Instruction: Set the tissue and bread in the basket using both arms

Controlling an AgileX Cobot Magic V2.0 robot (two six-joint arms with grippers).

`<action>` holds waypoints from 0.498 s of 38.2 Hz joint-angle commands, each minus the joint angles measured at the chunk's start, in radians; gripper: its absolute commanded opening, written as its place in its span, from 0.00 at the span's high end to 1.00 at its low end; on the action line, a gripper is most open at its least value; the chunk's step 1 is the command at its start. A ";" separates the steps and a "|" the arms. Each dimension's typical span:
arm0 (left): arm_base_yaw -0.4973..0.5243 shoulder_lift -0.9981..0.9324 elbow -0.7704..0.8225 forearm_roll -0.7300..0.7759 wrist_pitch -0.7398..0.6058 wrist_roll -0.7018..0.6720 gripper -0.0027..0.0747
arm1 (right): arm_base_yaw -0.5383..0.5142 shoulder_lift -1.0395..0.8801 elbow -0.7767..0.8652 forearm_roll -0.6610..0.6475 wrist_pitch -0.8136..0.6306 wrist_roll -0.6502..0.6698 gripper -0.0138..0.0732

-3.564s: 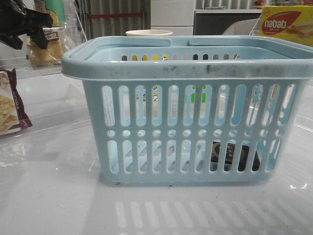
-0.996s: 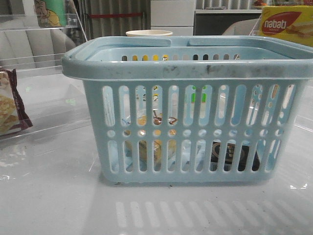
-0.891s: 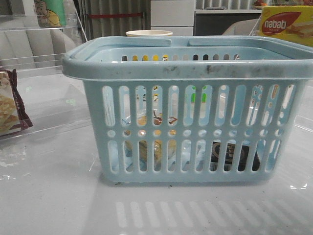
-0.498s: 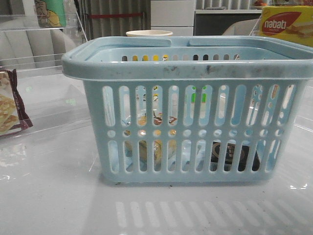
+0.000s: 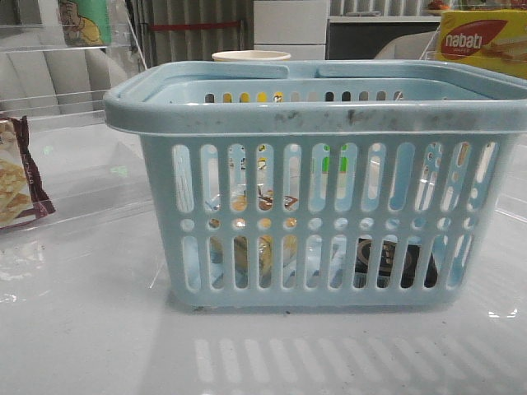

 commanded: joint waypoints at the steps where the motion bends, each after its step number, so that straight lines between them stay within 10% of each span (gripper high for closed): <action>1: -0.008 0.003 -0.028 0.002 -0.085 -0.009 0.84 | 0.000 0.005 -0.026 0.006 -0.066 -0.010 0.78; 19: 0.032 -0.059 -0.007 0.041 -0.111 -0.007 0.84 | 0.000 0.005 -0.026 0.006 -0.066 -0.010 0.78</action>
